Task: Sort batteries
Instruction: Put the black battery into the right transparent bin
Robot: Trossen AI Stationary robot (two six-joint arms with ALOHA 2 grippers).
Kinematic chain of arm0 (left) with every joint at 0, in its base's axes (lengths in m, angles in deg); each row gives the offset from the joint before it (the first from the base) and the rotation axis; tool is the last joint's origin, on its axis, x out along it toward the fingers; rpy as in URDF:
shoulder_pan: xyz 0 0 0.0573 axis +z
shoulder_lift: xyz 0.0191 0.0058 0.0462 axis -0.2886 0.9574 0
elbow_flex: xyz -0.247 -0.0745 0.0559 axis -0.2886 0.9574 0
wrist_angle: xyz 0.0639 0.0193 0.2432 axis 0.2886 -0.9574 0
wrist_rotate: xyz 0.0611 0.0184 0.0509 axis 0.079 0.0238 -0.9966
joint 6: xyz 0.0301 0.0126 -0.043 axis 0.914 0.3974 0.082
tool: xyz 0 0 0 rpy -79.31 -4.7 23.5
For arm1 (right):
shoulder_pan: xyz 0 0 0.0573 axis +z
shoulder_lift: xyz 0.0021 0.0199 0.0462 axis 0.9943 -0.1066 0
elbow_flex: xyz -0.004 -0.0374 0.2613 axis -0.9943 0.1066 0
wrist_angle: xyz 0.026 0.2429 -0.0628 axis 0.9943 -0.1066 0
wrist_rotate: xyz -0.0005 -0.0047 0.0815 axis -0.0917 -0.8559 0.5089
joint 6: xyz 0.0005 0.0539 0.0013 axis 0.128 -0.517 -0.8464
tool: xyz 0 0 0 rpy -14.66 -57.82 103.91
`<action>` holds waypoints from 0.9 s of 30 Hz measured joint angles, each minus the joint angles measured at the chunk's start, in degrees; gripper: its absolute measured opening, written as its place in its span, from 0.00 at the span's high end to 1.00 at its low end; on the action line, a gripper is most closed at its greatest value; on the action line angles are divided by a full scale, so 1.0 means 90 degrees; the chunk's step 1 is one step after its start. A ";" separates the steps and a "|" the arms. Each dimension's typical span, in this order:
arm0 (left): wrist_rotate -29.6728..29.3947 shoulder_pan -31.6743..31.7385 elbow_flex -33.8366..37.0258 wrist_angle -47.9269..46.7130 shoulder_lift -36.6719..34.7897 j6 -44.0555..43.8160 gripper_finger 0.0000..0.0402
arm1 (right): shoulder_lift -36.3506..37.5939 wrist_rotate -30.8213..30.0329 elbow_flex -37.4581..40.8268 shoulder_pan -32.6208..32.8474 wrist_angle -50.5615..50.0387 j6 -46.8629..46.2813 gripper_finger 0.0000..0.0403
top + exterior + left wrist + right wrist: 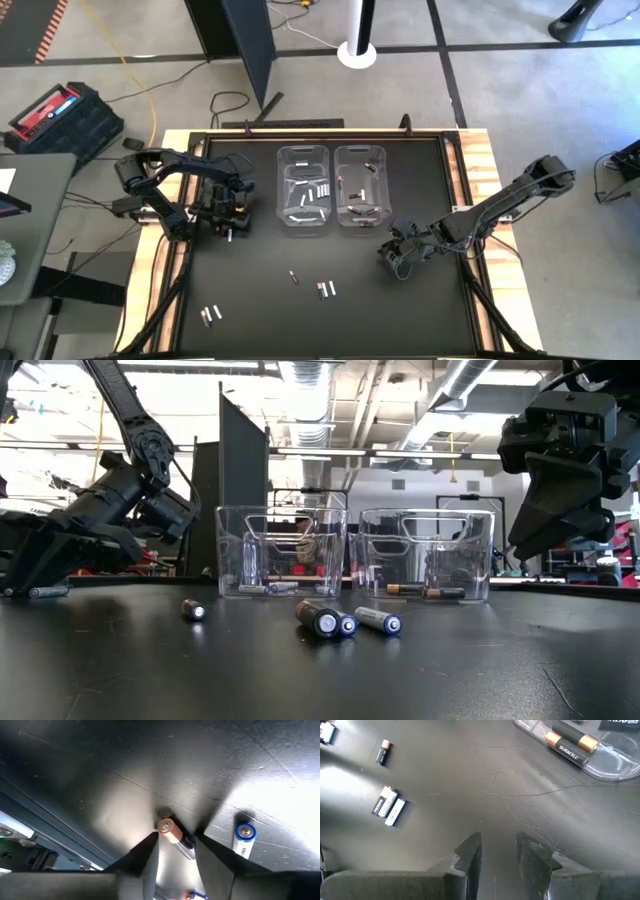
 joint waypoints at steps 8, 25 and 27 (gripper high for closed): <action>-0.0027 0.0000 0.0001 0.0050 0.0004 0.0104 0.81 | 0.0000 0.0000 0.0000 0.0000 0.0000 0.0000 0.66; -0.0107 0.0000 0.0002 0.0015 0.0000 0.0331 0.85 | 0.0000 -0.0001 0.0000 0.0000 0.0007 -0.0007 0.66; -0.0114 0.0002 0.0000 0.0016 -0.0047 0.0333 0.85 | 0.0000 0.0000 0.0000 0.0000 0.0010 -0.0007 0.66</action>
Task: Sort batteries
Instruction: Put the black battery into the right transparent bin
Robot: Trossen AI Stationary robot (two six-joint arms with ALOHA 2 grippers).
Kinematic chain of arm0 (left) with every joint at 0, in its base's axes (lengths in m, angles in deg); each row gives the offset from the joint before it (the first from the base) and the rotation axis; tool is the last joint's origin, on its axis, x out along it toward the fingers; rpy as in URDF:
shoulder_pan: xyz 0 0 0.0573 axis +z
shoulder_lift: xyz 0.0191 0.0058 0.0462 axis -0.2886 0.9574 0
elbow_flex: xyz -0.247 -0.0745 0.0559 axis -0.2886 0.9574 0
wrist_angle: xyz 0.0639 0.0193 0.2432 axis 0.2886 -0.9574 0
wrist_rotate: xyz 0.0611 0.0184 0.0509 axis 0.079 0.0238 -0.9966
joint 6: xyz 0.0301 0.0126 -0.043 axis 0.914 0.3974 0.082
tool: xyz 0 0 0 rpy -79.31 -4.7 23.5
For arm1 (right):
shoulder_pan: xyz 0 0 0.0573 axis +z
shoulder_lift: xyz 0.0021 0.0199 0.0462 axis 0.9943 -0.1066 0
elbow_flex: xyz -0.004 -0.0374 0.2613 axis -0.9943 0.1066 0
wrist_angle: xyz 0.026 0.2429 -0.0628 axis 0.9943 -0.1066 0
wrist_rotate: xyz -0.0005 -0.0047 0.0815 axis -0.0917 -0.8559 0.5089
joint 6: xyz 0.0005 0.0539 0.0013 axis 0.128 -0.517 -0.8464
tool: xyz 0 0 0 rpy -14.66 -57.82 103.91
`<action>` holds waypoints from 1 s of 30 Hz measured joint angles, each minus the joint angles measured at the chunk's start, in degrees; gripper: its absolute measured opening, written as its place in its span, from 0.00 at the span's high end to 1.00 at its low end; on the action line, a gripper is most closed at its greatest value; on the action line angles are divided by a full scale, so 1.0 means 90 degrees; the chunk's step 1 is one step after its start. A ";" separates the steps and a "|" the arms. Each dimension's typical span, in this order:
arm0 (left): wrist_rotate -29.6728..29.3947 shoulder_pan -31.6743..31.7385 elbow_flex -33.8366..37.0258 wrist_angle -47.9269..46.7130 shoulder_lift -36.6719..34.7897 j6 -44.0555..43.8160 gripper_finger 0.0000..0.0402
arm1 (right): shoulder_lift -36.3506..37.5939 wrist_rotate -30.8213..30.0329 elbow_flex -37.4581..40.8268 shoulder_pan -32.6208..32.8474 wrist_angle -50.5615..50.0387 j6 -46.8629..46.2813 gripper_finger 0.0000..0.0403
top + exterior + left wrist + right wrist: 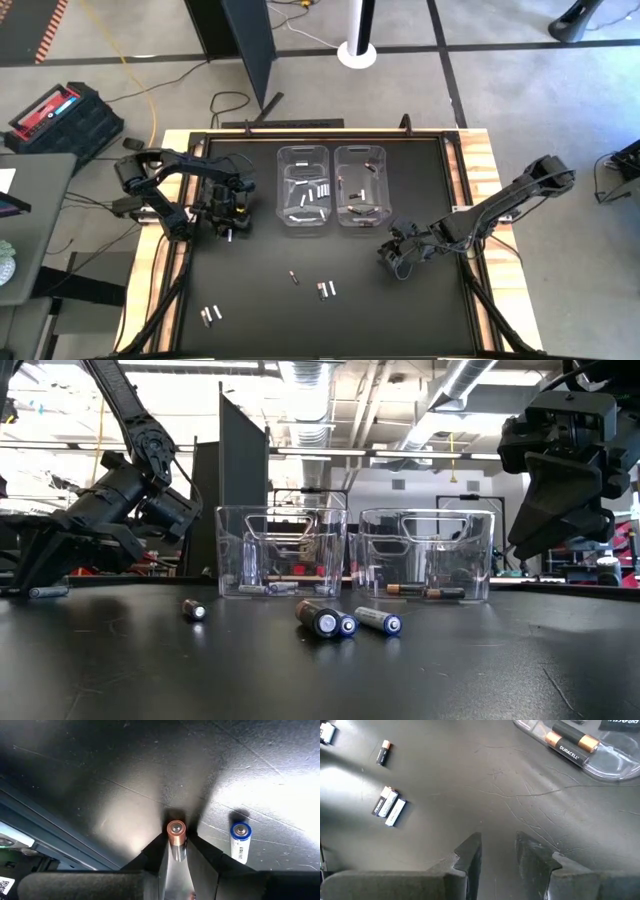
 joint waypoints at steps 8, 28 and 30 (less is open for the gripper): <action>-0.0291 0.0002 -0.0186 -0.0117 -0.0299 0.0032 0.85 | 0.0000 0.0000 0.0002 0.0000 0.0054 0.0000 0.66; -0.0054 0.0000 0.0115 -0.0395 -0.0478 -0.0016 0.85 | 0.0000 0.0000 0.0002 0.0000 0.0085 0.0002 0.66; -0.0001 0.0002 0.0221 -0.0301 -0.0490 -0.0051 0.85 | 0.0000 -0.0001 0.0002 0.0000 0.0085 0.0002 0.66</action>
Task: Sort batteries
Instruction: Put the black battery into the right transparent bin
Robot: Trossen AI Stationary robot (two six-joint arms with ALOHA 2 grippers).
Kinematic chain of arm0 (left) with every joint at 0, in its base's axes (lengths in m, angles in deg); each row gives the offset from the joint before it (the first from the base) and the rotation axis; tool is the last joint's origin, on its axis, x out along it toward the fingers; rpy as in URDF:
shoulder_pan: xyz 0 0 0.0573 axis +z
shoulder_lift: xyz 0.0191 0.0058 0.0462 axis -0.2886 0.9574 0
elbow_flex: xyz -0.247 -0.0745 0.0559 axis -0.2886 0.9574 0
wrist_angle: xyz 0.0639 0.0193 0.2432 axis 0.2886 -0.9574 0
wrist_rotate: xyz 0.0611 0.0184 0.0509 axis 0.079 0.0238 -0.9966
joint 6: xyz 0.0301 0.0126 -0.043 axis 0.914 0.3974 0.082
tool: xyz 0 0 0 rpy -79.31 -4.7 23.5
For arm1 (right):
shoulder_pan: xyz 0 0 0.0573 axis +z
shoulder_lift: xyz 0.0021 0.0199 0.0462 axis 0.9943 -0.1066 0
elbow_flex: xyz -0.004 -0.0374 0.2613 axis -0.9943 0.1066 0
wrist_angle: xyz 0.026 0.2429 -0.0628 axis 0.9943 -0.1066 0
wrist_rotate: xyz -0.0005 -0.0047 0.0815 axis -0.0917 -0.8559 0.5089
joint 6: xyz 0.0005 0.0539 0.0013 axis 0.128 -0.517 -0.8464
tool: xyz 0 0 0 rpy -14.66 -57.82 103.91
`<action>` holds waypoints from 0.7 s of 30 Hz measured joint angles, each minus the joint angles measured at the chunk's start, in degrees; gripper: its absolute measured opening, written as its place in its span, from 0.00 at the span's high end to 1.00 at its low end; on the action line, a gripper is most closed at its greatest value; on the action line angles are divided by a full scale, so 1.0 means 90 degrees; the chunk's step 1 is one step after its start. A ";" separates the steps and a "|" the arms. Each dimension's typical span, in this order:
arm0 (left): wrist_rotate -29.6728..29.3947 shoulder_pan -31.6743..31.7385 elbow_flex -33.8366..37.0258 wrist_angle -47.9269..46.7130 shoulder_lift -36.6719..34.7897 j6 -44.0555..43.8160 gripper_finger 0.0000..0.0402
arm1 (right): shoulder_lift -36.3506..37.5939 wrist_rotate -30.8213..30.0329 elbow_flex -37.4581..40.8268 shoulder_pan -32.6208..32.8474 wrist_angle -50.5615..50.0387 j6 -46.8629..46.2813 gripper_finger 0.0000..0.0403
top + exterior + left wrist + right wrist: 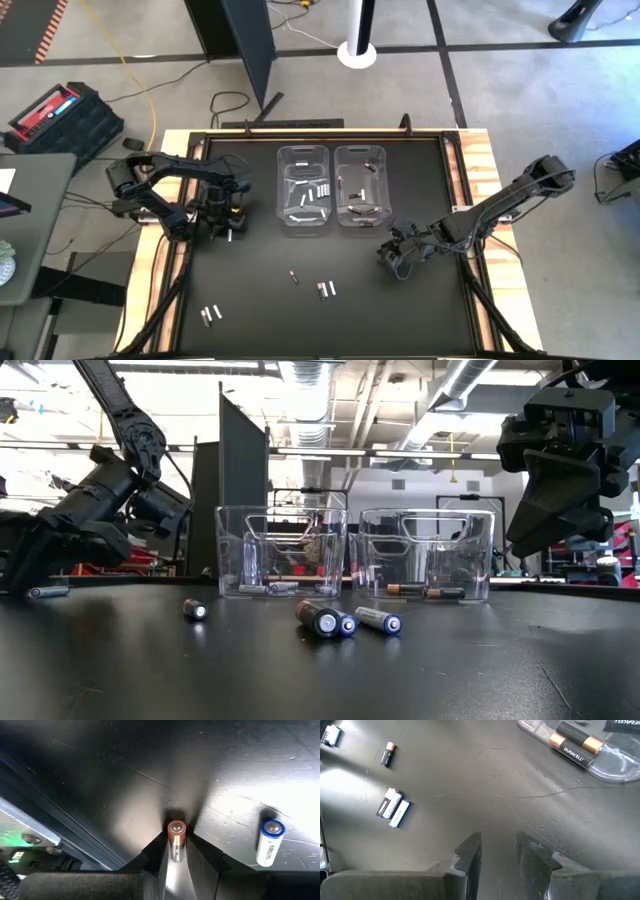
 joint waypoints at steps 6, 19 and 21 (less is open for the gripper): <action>0.0005 0.0000 0.0109 0.0060 0.0000 -0.0008 0.85 | 0.0000 0.0001 0.0000 0.0000 0.0000 0.0004 0.66; 0.0001 0.0000 0.0114 0.0162 0.0005 -0.0022 0.93 | 0.0000 0.0001 0.0000 0.0000 -0.0002 0.0006 0.66; -0.0001 -0.0002 0.0117 0.0168 0.0005 -0.0022 0.92 | 0.0000 0.0001 0.0000 0.0000 -0.0002 0.0006 0.66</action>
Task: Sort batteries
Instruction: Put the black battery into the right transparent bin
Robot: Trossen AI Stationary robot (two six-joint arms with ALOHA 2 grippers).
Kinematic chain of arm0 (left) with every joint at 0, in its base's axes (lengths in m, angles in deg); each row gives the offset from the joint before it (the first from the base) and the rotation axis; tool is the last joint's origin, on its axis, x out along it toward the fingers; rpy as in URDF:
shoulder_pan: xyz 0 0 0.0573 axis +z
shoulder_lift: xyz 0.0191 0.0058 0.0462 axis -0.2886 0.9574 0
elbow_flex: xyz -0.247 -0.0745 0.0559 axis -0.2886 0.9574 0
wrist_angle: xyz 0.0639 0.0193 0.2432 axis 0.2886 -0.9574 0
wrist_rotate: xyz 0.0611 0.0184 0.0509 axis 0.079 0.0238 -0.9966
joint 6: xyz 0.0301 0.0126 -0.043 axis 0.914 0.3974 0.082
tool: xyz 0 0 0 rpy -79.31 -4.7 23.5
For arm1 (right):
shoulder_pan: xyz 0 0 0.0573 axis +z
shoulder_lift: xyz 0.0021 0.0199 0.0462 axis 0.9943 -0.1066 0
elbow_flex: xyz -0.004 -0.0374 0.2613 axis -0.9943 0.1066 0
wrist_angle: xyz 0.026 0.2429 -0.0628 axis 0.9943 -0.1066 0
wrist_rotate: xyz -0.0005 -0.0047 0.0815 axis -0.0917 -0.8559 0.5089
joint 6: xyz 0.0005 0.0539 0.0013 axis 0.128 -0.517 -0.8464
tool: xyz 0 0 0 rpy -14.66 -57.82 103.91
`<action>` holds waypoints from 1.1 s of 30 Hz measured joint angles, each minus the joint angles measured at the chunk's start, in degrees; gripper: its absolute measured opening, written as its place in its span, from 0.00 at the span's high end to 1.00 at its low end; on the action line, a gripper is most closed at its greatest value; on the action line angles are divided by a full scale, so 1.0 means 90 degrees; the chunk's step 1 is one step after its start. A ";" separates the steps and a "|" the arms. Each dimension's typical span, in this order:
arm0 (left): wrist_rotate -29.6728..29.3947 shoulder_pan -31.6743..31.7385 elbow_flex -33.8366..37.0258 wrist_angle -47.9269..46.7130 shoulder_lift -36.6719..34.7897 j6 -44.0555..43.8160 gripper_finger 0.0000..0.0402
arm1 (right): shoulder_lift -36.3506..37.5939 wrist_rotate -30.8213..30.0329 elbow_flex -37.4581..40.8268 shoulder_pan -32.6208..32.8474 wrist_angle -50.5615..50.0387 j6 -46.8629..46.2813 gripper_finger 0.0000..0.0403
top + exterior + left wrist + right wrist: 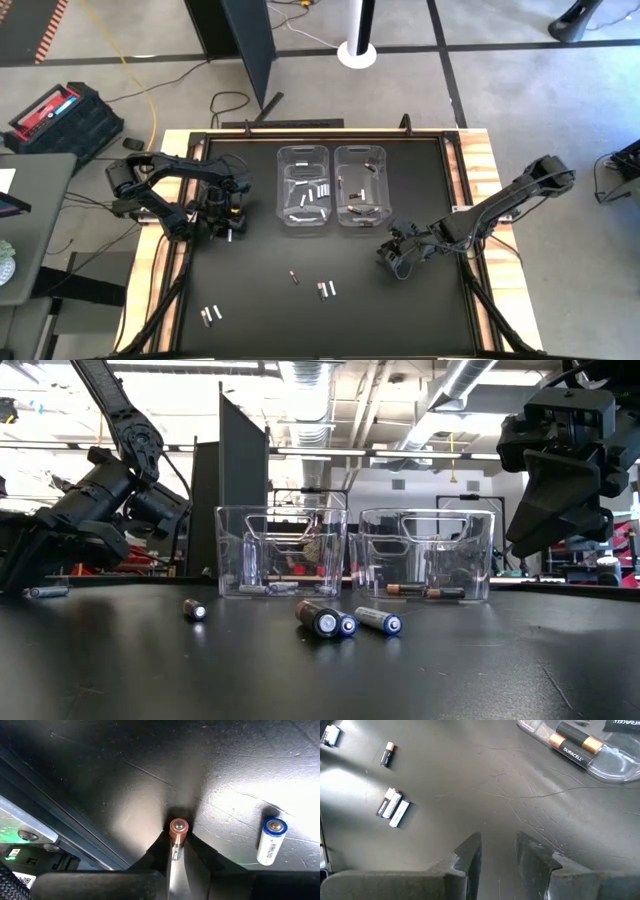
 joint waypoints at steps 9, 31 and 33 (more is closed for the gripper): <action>-0.0014 0.0000 -0.0018 0.0016 0.0000 0.0001 0.91 | 0.0000 0.0000 0.0000 0.0000 0.0001 0.0001 0.66; -0.0979 0.0017 -0.1592 -0.0668 0.0010 0.0540 0.90 | 0.0000 0.0000 0.0000 0.0000 0.0000 -0.0003 0.66; -0.1271 0.0051 -0.1940 -0.0800 0.0007 0.0617 0.90 | 0.0001 -0.0001 0.0000 0.0000 0.0002 -0.0004 0.66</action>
